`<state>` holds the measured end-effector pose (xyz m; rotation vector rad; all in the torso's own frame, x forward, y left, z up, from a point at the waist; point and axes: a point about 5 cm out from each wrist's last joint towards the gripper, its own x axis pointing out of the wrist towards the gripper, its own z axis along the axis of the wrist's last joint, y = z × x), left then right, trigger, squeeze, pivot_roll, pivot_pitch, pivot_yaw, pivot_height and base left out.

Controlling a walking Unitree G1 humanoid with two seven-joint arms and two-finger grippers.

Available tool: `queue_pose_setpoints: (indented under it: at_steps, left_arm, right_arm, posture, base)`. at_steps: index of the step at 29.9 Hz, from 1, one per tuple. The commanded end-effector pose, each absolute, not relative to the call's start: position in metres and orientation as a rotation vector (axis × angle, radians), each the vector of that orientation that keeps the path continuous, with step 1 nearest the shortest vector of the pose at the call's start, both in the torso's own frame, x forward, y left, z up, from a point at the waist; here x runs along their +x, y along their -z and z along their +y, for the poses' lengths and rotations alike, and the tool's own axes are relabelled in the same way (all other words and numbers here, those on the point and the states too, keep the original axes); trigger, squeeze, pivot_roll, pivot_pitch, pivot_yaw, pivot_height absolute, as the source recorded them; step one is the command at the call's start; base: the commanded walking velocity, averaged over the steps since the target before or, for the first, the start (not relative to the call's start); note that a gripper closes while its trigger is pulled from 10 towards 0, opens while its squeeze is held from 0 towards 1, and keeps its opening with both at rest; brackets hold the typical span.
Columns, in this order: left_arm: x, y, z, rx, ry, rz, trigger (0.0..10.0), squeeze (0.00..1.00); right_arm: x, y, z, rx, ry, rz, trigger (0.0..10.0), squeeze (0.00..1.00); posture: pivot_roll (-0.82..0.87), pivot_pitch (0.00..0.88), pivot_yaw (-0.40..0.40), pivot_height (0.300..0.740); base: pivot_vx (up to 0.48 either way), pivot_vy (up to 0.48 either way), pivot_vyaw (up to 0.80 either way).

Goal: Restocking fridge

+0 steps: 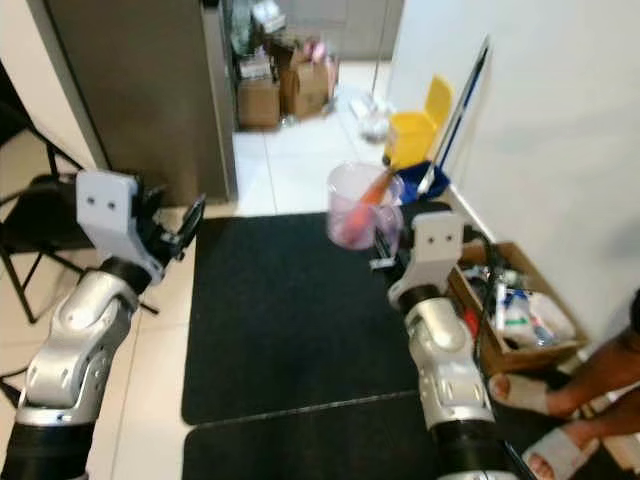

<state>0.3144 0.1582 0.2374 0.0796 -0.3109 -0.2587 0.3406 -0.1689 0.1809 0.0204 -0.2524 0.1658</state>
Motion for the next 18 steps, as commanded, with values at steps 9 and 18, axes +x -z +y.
queue_pose_setpoints:
  at_steps: [9, 18]
  left_arm:
    - [0.3146, -0.2375, 0.1546, 0.085, 0.274, -0.317, 10.0, 0.0]
    - [0.315, -0.2381, 0.1538, 0.081, 0.277, -0.321, 10.0, 0.0]
  right_arm:
    - [0.3395, -0.1856, -0.1785, 0.006, -0.136, -0.278, 10.0, 0.0]
    - [0.3393, -0.1855, -0.1802, 0.014, -0.13, -0.279, 10.0, 0.0]
  posture:
    - [0.02, 0.138, -0.013, 0.74]
    - [0.01, 0.137, -0.014, 0.74]
  base:
    - [0.48, 0.0, 0.0]
    - [0.48, 0.0, 0.0]
